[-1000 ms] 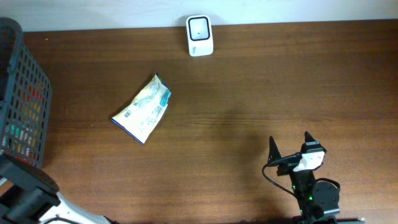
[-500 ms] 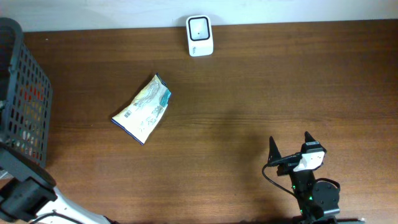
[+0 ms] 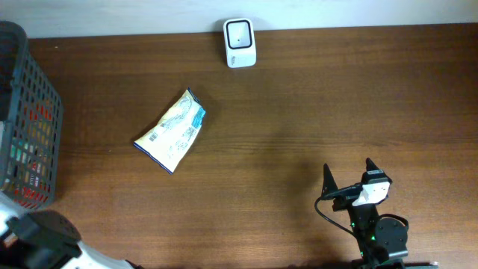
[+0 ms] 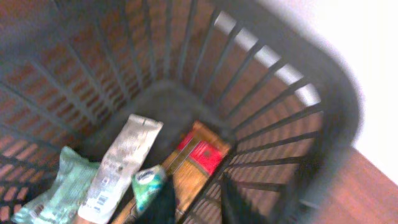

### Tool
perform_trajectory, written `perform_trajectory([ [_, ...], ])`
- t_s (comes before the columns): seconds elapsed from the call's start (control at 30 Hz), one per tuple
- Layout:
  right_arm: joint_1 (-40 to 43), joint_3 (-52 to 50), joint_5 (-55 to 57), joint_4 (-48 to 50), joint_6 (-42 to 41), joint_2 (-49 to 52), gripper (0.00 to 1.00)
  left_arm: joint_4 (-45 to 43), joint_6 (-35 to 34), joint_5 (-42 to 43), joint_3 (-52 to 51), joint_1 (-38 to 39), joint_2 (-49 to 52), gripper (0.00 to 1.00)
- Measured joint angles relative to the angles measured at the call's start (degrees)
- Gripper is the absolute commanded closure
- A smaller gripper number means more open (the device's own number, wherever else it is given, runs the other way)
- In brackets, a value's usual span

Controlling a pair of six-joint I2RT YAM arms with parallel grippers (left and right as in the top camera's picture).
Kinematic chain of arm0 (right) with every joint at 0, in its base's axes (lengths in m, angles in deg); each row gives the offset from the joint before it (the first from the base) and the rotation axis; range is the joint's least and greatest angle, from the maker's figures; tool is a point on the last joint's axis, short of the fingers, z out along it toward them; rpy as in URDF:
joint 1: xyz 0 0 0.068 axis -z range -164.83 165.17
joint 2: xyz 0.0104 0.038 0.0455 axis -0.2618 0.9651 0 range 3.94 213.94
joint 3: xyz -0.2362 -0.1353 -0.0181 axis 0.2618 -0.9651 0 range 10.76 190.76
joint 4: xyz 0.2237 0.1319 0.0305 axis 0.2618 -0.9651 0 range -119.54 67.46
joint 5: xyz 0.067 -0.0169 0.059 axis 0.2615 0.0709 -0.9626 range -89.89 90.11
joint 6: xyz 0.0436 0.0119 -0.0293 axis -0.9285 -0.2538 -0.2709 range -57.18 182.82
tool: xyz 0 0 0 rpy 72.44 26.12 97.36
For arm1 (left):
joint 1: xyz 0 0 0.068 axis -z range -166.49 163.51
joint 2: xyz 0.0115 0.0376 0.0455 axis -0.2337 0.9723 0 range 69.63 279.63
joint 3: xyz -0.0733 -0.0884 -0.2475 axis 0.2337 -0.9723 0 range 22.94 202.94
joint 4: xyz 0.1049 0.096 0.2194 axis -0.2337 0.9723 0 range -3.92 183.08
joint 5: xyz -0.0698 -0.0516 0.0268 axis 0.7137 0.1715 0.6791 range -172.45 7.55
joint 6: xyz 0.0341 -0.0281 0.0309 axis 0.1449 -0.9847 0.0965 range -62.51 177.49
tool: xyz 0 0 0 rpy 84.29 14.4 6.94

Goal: Scan the item barcode
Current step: 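Pick small teal tissue pack from basket with left gripper, place on table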

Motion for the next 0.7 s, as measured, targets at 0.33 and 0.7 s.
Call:
perform_trajectory([
  [0.33, 0.00, 0.00, 0.00, 0.00, -0.02, 0.00, 0.01, 8.15, -2.60, 0.81, -0.39, -1.44, 24.00, 0.32],
  [0.7, 0.00, 0.00, 0.00, 0.00, -0.04, 0.00, 0.01, 13.79, -2.05, -1.86, 3.65, -3.06, 30.71, 1.00],
])
